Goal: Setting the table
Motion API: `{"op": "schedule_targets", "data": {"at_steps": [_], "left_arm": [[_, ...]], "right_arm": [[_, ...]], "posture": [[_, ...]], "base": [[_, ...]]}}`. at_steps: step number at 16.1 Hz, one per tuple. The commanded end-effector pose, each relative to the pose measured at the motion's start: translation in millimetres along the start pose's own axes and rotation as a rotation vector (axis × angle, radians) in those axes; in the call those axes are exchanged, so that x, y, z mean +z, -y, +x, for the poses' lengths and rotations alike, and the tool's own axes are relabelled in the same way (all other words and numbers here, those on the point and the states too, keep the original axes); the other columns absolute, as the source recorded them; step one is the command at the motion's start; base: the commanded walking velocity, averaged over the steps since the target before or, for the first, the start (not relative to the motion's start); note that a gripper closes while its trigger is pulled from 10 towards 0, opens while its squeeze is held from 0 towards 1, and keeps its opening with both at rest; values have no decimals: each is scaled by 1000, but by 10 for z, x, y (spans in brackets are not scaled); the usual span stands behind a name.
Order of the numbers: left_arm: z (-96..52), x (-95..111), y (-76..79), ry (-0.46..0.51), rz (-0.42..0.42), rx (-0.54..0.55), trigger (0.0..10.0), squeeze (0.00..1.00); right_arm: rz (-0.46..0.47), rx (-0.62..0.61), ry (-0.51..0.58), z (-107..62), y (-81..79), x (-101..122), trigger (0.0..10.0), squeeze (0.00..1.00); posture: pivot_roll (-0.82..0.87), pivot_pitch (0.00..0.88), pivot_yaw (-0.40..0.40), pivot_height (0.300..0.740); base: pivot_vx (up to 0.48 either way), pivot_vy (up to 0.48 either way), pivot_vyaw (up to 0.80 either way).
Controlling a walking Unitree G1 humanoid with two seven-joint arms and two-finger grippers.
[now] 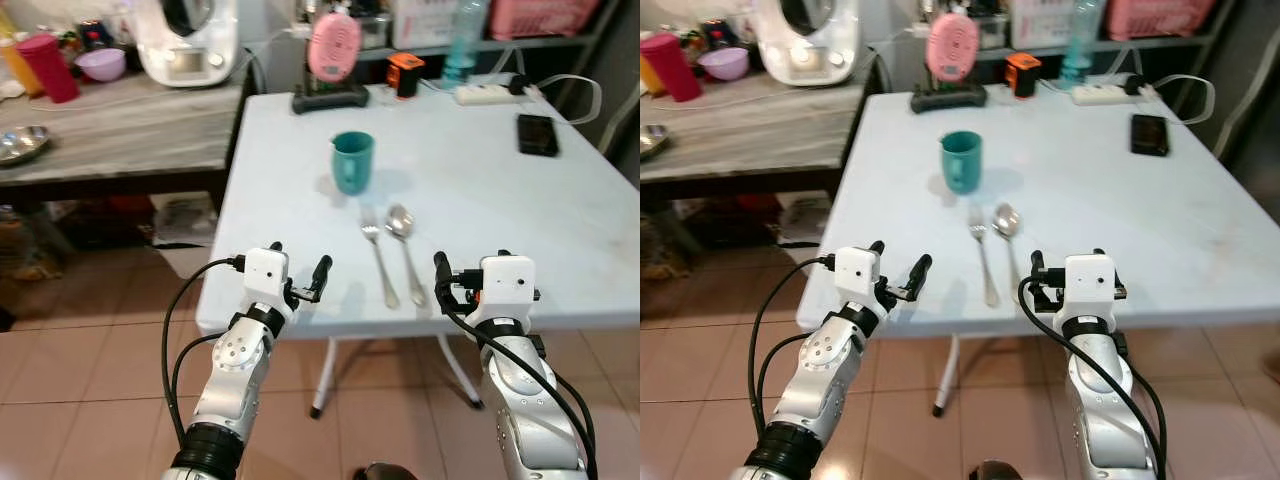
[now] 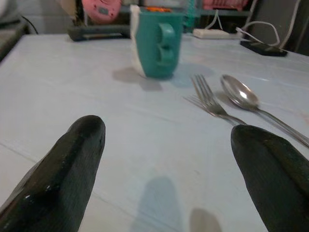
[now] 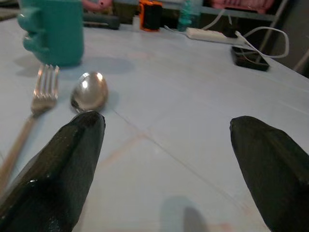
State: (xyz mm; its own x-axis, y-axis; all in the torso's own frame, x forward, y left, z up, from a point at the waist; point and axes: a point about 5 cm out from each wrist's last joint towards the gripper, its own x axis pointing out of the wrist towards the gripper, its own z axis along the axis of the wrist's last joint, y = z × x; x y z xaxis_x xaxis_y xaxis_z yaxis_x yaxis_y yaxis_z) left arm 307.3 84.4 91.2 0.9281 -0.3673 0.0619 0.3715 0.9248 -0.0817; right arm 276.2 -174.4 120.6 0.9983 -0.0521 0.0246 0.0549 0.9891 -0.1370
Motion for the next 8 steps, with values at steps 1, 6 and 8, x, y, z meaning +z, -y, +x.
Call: {"op": "schedule_targets", "data": {"at_steps": [1,6,8], "left_arm": [[-22,25,-61,2,10,22,10000,0],[-145,46,-318,12,86,180,10000,0],[-216,58,-473,19,119,276,10000,0]], "right_arm": [[4,21,28,1,-51,73,10000,0],[-21,56,40,18,-91,111,10000,0],[-24,95,36,36,-137,109,10000,0]], "posture": [[-320,98,52,740],[-301,110,27,740],[-282,113,2,740]], "base": [[0,0,0],[0,0,0],[0,0,0]]}}
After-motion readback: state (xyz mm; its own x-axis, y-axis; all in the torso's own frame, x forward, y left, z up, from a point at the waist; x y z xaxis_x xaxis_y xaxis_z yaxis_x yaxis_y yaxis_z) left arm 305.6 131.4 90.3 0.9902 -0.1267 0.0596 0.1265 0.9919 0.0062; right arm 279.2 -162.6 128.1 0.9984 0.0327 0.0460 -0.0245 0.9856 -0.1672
